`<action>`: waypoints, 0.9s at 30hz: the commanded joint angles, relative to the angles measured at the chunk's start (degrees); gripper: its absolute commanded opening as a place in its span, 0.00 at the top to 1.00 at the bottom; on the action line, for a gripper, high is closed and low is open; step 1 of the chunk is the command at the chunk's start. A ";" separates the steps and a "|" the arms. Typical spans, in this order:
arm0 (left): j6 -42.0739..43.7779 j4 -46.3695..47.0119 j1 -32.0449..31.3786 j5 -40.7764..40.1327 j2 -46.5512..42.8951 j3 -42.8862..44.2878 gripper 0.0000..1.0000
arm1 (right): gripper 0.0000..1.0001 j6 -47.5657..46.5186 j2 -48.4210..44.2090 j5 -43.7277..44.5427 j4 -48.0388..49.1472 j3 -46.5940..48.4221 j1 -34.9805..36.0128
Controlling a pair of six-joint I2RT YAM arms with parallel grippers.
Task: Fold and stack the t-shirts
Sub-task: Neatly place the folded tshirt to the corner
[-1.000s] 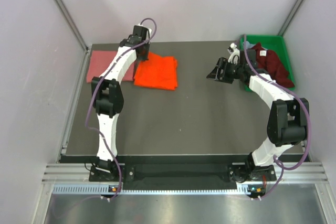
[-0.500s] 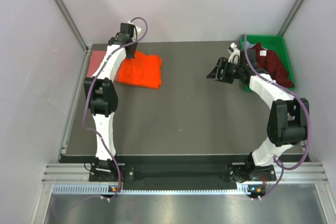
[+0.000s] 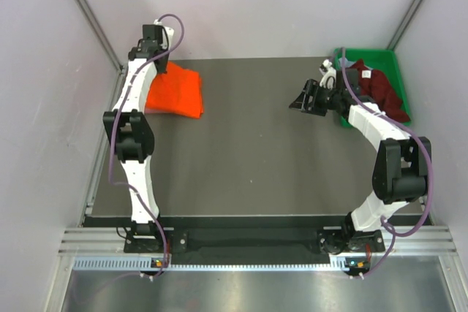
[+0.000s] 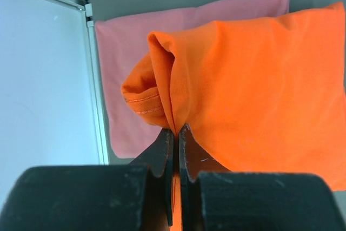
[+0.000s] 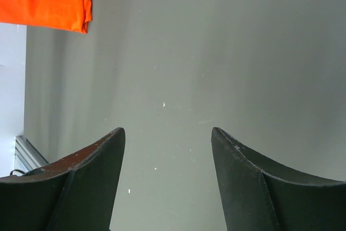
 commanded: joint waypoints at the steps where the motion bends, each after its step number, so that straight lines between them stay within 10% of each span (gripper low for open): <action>1: 2.55 4.31 1.23 0.23 -4.86 2.81 1.00 | 0.34 -0.87 -2.59 -0.27 2.07 0.94 -0.93; 27: 1.50 12.13 11.43 4.64 5.42 5.97 1.00 | 0.33 -1.57 -1.10 0.78 2.51 0.85 -2.42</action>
